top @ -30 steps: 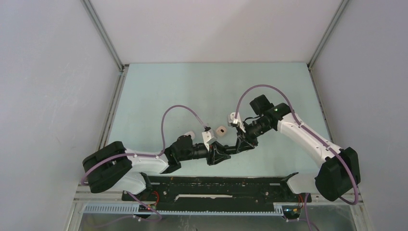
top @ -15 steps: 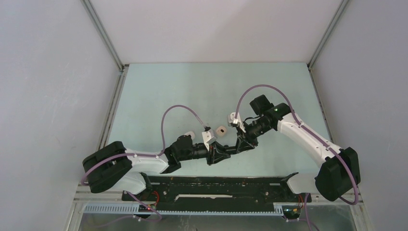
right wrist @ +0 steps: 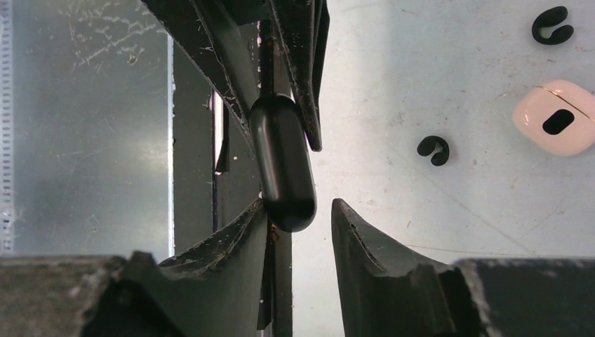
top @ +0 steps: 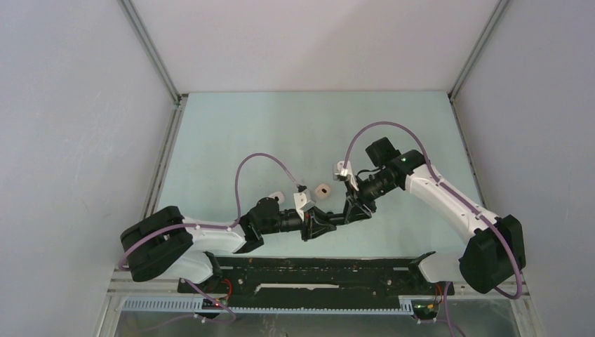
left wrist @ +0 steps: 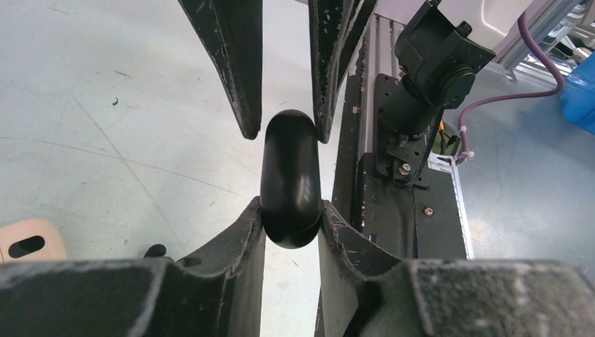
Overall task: Insert the wireless bluetooth earbuds into the charging case
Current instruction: Pass from the right arm to the left
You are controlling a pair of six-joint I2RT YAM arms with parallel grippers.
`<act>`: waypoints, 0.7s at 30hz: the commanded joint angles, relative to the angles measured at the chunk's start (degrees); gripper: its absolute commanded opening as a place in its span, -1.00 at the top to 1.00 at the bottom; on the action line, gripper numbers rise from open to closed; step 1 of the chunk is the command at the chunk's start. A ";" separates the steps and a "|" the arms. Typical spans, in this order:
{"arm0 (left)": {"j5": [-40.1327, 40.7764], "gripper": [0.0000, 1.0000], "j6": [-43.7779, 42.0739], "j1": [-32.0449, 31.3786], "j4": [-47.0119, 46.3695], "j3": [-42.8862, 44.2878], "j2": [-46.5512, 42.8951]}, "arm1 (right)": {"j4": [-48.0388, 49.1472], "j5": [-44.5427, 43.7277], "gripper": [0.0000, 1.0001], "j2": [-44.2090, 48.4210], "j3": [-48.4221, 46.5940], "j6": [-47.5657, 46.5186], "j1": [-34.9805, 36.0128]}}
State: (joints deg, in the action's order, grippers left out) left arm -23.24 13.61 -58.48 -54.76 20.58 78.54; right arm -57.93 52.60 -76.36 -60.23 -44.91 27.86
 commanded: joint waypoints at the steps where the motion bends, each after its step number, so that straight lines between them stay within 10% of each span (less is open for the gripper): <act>1: -2.57 1.00 -2.32 -1.08 -2.90 -0.01 0.20 | 3.78 2.53 0.17 0.27 -1.22 3.91 -1.88; 21: 0.07 1.00 -1.61 -1.38 -4.70 -1.39 -0.02 | -2.15 20.82 0.09 4.57 -4.39 2.52 -15.98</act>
State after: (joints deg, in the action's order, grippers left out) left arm -24.03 12.93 -59.72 -55.61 19.66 78.76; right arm -58.85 65.63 -75.16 -62.41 -41.56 15.86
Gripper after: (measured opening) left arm 0.319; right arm 0.443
